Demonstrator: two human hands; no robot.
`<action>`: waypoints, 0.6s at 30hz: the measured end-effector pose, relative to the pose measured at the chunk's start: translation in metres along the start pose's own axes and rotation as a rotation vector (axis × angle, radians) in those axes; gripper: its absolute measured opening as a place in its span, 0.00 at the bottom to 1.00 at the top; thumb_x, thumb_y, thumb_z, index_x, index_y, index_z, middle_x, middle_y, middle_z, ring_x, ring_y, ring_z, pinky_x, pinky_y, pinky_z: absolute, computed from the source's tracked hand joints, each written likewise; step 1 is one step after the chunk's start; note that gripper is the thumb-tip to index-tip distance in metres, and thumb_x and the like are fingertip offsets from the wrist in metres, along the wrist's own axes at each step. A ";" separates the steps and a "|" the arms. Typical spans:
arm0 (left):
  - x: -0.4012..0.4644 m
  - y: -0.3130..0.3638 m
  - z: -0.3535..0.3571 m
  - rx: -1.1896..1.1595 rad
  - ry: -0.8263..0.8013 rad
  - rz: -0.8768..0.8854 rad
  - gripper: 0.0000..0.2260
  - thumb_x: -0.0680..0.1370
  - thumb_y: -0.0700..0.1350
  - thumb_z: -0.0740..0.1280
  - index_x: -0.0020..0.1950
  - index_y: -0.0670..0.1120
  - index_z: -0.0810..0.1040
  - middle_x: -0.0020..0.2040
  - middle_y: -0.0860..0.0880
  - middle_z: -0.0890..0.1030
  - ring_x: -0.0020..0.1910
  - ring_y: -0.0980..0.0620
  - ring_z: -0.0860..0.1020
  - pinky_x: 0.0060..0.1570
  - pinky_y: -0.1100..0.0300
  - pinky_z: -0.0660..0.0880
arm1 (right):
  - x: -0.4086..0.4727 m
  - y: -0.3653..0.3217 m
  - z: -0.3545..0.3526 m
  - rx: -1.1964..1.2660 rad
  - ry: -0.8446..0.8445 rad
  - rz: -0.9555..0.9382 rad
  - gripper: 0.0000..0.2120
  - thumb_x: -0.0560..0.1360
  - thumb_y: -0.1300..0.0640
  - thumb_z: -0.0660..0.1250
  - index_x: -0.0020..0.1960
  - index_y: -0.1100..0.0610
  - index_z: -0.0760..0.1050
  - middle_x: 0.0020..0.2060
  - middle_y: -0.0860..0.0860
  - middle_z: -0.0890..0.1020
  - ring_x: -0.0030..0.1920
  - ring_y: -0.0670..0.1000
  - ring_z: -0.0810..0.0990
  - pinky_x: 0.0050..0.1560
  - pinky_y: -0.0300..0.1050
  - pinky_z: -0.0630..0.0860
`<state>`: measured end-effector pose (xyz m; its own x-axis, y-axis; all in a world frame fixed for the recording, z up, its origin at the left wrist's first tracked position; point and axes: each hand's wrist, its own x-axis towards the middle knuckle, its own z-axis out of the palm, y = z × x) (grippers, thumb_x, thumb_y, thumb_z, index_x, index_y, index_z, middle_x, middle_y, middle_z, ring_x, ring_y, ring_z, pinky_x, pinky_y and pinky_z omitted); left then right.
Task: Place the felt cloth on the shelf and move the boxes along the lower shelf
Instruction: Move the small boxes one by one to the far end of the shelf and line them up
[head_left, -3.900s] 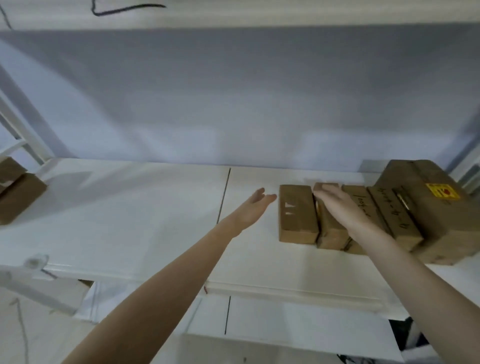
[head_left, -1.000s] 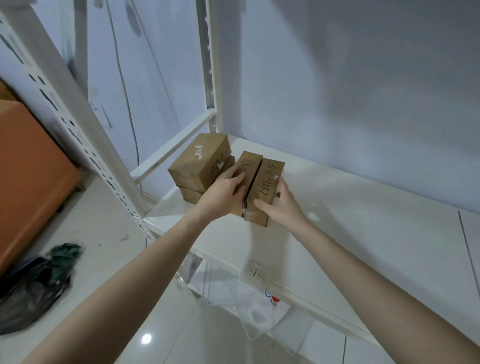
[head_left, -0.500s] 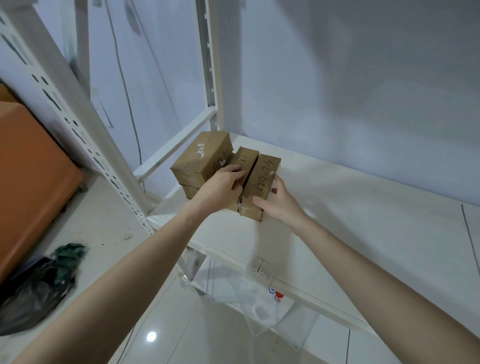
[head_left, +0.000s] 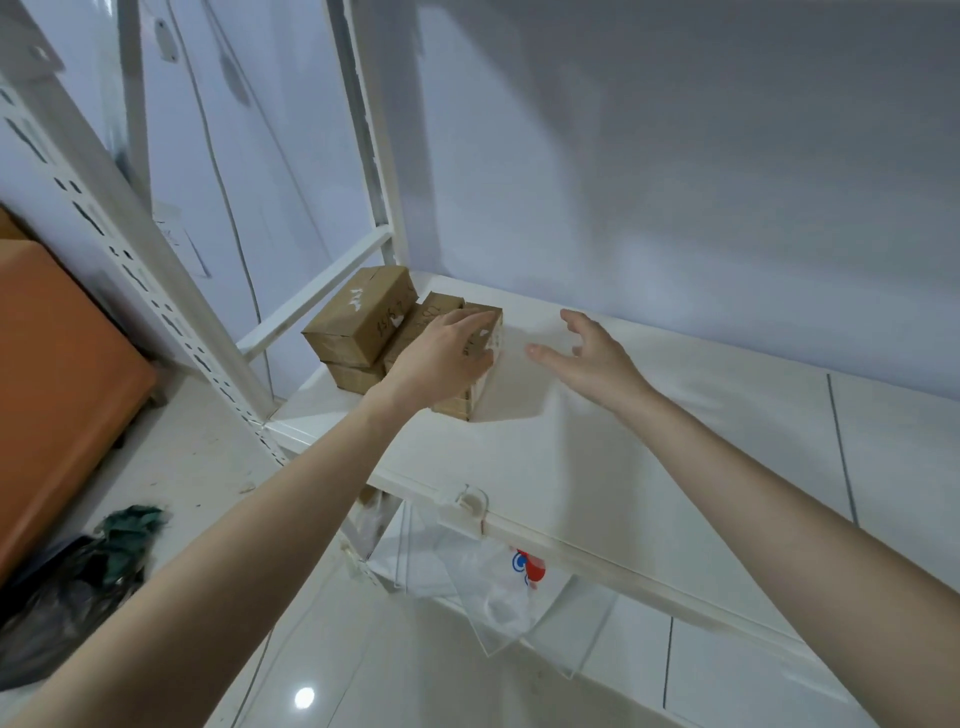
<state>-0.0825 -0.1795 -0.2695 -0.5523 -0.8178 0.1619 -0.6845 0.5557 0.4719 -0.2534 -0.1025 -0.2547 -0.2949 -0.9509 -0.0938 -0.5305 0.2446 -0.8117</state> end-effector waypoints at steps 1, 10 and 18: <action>-0.001 0.010 0.003 0.001 0.007 0.007 0.23 0.78 0.46 0.63 0.73 0.47 0.66 0.72 0.48 0.69 0.72 0.49 0.65 0.66 0.60 0.62 | -0.006 0.003 -0.011 -0.019 0.009 -0.015 0.34 0.74 0.43 0.66 0.75 0.53 0.58 0.74 0.50 0.63 0.73 0.52 0.64 0.70 0.48 0.63; -0.021 0.146 0.050 -0.027 0.078 0.011 0.19 0.79 0.48 0.62 0.70 0.49 0.69 0.68 0.49 0.72 0.66 0.49 0.70 0.59 0.60 0.66 | -0.073 0.066 -0.128 -0.033 0.080 -0.059 0.26 0.74 0.44 0.66 0.68 0.53 0.69 0.66 0.51 0.73 0.65 0.50 0.72 0.55 0.40 0.67; -0.038 0.278 0.108 -0.120 0.096 0.079 0.18 0.78 0.48 0.63 0.67 0.48 0.72 0.64 0.50 0.76 0.63 0.51 0.74 0.60 0.56 0.71 | -0.146 0.134 -0.250 -0.071 0.136 -0.024 0.23 0.72 0.44 0.67 0.64 0.52 0.72 0.61 0.51 0.76 0.59 0.51 0.76 0.54 0.42 0.70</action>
<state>-0.3034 0.0220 -0.2378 -0.5500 -0.7863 0.2816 -0.5762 0.6013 0.5536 -0.4801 0.1166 -0.2051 -0.3832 -0.9236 0.0080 -0.5923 0.2391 -0.7694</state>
